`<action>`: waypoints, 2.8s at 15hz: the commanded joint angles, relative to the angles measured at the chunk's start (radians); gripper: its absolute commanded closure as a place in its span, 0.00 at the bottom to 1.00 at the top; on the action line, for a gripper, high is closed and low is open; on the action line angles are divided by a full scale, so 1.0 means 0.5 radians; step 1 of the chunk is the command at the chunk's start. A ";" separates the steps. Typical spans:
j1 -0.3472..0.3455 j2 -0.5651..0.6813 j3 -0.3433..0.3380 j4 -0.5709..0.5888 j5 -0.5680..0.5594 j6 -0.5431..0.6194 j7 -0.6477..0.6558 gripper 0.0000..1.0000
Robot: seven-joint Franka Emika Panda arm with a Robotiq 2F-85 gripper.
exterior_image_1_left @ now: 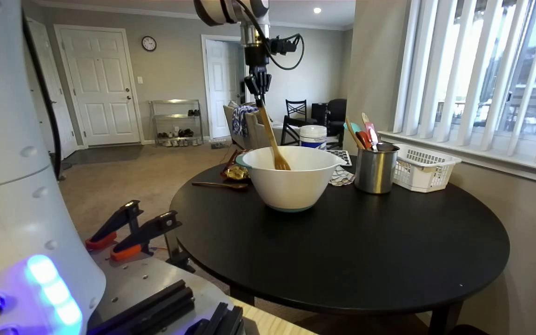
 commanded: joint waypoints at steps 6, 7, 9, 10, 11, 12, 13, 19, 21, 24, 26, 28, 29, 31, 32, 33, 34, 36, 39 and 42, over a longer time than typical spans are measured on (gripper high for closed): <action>-0.038 -0.043 0.013 -0.270 0.036 0.025 -0.044 0.97; -0.043 -0.055 0.022 -0.282 0.050 0.014 -0.058 0.97; -0.058 -0.068 0.044 -0.298 0.074 -0.030 -0.123 0.97; -0.055 -0.074 0.041 -0.304 0.061 -0.037 -0.137 0.97; -0.047 -0.079 0.030 -0.305 0.038 -0.053 -0.145 0.97; -0.034 -0.087 0.011 -0.303 0.001 -0.085 -0.144 0.97; -0.031 -0.093 0.005 -0.303 -0.008 -0.103 -0.152 0.97; -0.022 -0.093 -0.054 -0.274 -0.053 -0.385 -0.119 0.97; -0.007 -0.095 -0.068 -0.272 -0.091 -0.299 -0.098 0.97; 0.013 -0.087 -0.087 -0.274 -0.187 -0.162 -0.059 0.97; 0.025 -0.089 -0.111 -0.285 -0.282 -0.060 -0.022 0.97; 0.027 -0.089 -0.133 -0.302 -0.360 0.071 0.023 0.97; 0.026 -0.085 -0.140 -0.304 -0.378 0.119 0.039 0.97; 0.026 -0.080 -0.145 -0.308 -0.390 0.196 0.069 0.97; 0.023 -0.083 -0.138 -0.315 -0.370 0.230 0.079 0.97; 0.016 -0.087 -0.125 -0.325 -0.336 0.270 0.088 0.97; 0.011 -0.092 -0.113 -0.334 -0.313 0.303 0.095 0.97; -0.022 -0.112 -0.062 -0.373 -0.205 0.392 0.083 0.97; -0.068 -0.136 -0.002 -0.427 -0.073 0.447 -0.015 0.97; -0.108 -0.152 0.047 -0.445 0.021 0.374 -0.125 0.97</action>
